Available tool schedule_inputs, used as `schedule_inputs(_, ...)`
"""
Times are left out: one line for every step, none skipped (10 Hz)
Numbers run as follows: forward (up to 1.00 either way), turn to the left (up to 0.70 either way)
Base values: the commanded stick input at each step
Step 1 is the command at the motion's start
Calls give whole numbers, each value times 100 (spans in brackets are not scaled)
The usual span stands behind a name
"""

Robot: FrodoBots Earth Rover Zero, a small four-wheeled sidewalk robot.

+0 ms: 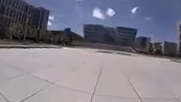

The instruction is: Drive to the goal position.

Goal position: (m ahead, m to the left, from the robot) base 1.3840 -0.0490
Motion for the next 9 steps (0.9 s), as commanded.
schedule_inputs(50,0)
schedule_inputs(50,0)
schedule_inputs(50,0)
schedule_inputs(50,0)
schedule_inputs(50,0)
schedule_inputs(50,0)
schedule_inputs(50,0)
schedule_inputs(50,0)
schedule_inputs(50,0)
